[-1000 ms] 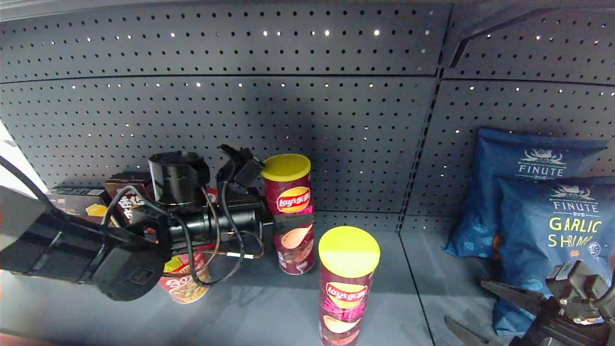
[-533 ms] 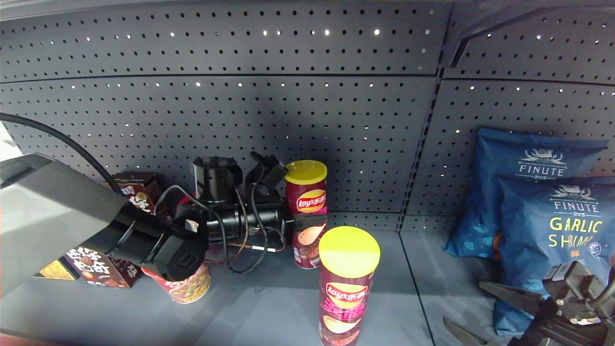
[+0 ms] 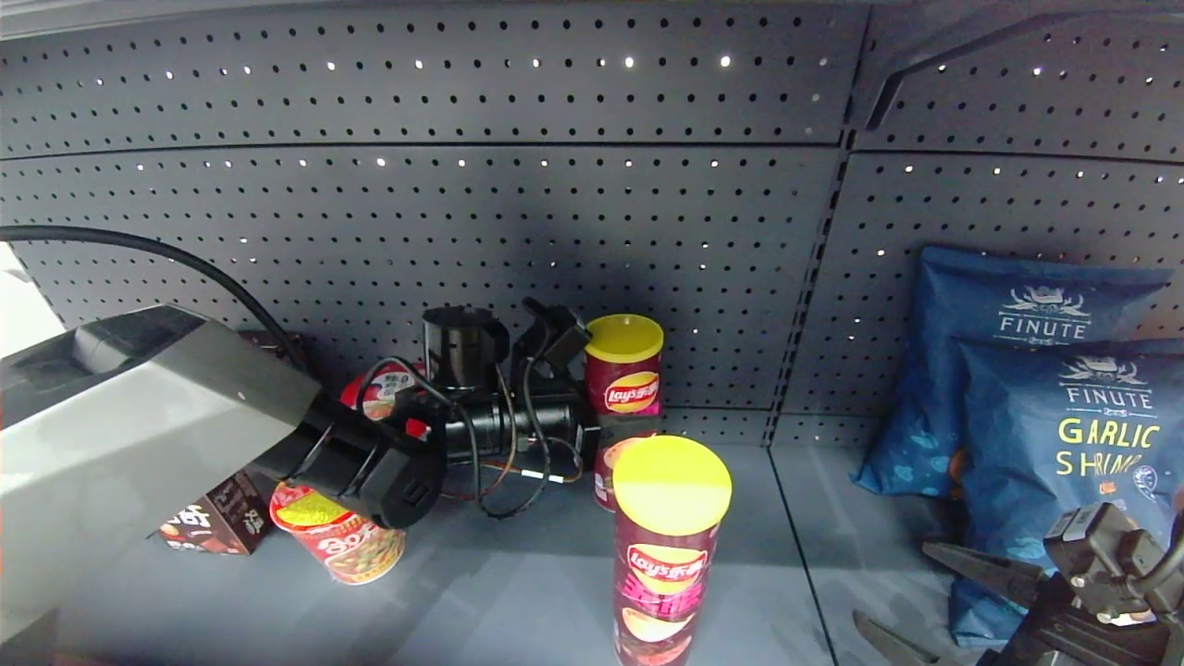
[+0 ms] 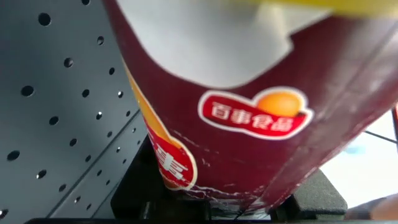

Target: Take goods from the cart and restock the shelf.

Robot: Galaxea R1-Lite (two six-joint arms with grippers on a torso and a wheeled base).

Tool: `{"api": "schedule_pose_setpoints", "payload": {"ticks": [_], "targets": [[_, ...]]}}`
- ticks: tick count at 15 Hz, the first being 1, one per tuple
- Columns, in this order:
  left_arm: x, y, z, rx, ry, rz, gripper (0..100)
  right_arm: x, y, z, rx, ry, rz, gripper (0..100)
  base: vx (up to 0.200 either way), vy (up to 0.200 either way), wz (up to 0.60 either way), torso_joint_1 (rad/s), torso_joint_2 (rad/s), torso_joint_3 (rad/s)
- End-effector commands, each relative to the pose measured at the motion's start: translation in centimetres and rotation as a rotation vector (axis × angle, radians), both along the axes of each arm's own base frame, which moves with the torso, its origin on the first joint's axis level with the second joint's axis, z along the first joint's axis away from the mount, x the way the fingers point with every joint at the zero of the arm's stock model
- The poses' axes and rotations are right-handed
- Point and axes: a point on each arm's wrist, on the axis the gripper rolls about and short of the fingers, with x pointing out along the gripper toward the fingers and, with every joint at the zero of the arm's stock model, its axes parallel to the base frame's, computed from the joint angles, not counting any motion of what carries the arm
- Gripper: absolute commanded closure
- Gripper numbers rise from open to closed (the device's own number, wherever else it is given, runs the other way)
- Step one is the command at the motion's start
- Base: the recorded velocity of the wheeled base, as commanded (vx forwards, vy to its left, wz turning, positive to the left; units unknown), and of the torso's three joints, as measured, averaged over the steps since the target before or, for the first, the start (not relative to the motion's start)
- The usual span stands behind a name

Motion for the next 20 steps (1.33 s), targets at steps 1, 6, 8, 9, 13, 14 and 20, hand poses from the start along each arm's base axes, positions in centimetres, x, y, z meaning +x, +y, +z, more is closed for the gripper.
{"api": "schedule_pose_setpoints", "payload": {"ticks": [1, 6, 8, 9, 13, 14, 20], "targets": [[0.3, -0.2, -0.4, 0.001, 0.002, -0.002, 100, 0.0, 0.0, 0.0, -0.001, 0.001, 0.000, 0, 0.000, 0.000, 0.00, 0.000, 0.00, 0.000], [1.6, -0.9, -0.6, -0.012, -0.027, -0.002, 100, 0.0, 0.0, -0.1, -0.002, 0.004, 0.004, 0, 0.000, 0.000, 0.00, 0.000, 0.00, 0.000], [1.7, -1.3, -0.5, -0.015, -0.033, -0.009, 100, 0.0, 0.0, -0.1, -0.002, 0.004, 0.003, 0, 0.000, 0.000, 0.00, 0.000, 0.00, 0.000], [1.7, -1.5, -0.6, -0.014, -0.031, -0.012, 100, 0.0, 0.0, -0.1, -0.002, 0.004, 0.001, 0, 0.000, 0.000, 0.00, 0.000, 0.00, 0.000], [1.7, -1.9, -1.2, -0.010, -0.022, -0.020, 100, 0.0, 0.0, -0.1, -0.003, 0.003, 0.003, 0, 0.000, 0.000, 0.00, 0.000, 0.00, 0.000], [1.7, -1.9, -1.3, -0.009, -0.020, -0.022, 100, 0.0, 0.0, -0.1, -0.002, 0.004, 0.003, 0, 0.000, 0.000, 0.00, 0.000, 0.00, 0.000], [1.1, -2.3, -1.6, -0.003, -0.010, -0.031, 0, 0.0, 0.0, -0.2, -0.013, 0.018, -0.003, 0, 0.000, 0.000, 0.00, 0.000, 0.00, 0.000]]}}
